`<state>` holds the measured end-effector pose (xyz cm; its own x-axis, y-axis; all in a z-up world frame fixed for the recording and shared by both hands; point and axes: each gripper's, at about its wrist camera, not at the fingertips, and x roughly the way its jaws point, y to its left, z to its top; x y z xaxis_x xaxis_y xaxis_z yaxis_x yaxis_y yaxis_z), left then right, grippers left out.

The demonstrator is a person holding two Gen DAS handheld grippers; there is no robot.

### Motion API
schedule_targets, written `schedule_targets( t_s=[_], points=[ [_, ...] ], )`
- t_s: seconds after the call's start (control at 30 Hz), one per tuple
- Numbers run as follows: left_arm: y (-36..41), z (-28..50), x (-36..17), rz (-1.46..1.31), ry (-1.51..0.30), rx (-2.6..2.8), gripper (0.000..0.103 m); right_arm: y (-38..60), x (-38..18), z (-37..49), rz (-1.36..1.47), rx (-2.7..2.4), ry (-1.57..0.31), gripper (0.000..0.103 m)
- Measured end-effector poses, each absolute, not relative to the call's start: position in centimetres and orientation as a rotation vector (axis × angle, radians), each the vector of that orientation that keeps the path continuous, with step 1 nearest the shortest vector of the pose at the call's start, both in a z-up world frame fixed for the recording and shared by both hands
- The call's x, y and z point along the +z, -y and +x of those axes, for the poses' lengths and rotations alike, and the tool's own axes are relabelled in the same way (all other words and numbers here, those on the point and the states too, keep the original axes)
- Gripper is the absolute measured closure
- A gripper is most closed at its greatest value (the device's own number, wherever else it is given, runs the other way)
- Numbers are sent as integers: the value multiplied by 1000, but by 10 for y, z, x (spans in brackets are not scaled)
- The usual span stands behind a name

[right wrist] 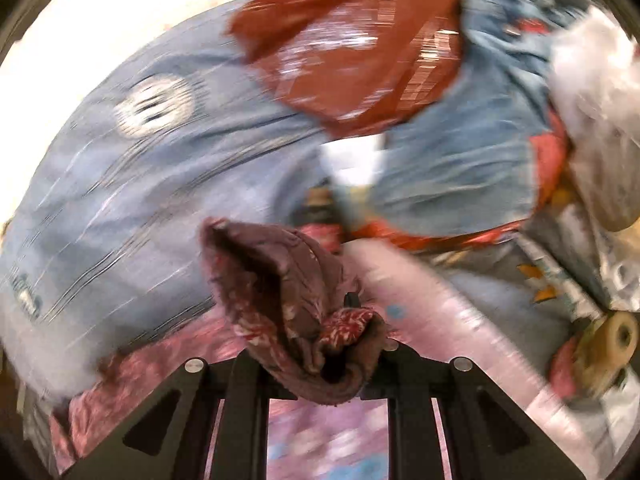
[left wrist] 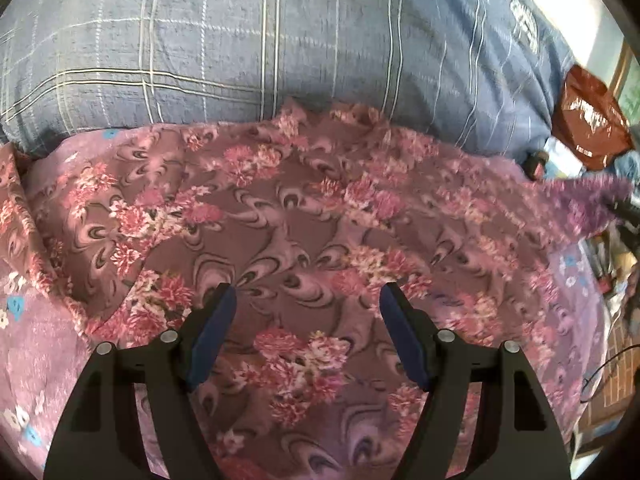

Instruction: Fold small clothes

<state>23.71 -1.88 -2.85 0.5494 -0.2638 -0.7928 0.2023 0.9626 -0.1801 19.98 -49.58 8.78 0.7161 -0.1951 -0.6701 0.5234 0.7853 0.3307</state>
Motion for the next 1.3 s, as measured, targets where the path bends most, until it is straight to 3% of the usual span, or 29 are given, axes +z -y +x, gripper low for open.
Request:
schedule_targets(
  t_s=[0.47,0.73,0.83,0.9,1.03,1.17,1.3],
  points=[
    [-34,257,-28,-228,-1051,-275,29,239,76,294,482,72,-858,87],
    [-106,263,-11,-390,-1015,-164,29,109,52,314,425,271,-923,86],
    [-134,263,-12,-487,-1009,-150,29,69,32,324,416,315,-985,77],
    [-144,264,-15,-530,-1015,-155,29,52,13,327,395,332,-1073,66],
    [-132,265,-15,-495,-1040,-189,29,58,7,311,391,368,-1121,66],
    [-101,267,-21,-462,-1094,-309,22,107,28,278,433,348,-1054,51],
    [-73,265,-27,-442,-1139,-390,18,175,33,250,499,224,-1024,48]
  ],
)
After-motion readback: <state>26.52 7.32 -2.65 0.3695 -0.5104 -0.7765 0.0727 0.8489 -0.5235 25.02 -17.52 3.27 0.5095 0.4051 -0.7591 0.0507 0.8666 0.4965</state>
